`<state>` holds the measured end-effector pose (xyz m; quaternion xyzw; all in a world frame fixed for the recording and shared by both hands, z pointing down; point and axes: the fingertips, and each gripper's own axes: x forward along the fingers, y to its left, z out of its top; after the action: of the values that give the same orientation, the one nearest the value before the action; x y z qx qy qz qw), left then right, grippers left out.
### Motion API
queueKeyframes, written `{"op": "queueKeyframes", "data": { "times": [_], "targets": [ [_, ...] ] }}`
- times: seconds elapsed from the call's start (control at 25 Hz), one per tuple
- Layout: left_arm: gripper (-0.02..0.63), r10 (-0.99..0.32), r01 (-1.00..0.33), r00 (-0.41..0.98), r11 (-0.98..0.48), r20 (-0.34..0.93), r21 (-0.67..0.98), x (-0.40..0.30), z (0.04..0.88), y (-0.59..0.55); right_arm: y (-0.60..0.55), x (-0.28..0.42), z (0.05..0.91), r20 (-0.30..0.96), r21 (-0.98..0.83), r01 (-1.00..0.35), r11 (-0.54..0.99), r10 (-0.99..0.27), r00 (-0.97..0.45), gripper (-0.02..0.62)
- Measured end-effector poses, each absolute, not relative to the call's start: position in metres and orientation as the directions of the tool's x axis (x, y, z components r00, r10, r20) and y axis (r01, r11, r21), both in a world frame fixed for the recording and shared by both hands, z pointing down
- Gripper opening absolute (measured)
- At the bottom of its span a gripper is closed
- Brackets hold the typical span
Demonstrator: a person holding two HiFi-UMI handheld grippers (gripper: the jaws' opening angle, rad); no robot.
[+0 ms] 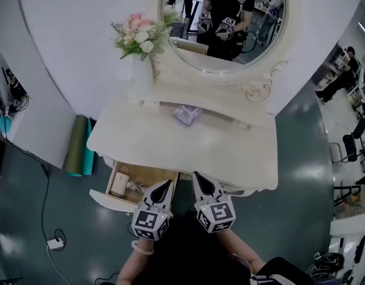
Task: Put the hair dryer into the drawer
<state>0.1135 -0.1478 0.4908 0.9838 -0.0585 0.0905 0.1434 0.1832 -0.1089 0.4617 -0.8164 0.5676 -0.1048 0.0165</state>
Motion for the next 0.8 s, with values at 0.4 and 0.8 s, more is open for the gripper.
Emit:
{"op": "queueKeyframes", "data": {
  "times": [0.4,0.8],
  "targets": [
    [0.018,-0.02,-0.065,0.983,-0.967,0.181,0.246,0.169,0.478,-0.099,-0.056,0.229,0.456,0.145,-0.18,-0.899,-0.4,-0.914,0.378,-0.014],
    [0.018,-0.047,-0.093,0.98,-0.968,0.196,0.231,0.197,0.487,-0.073,-0.037,0.262,0.457,0.125,-0.161,-0.919,-0.36,-0.931,0.342,-0.014]
  ]
}}
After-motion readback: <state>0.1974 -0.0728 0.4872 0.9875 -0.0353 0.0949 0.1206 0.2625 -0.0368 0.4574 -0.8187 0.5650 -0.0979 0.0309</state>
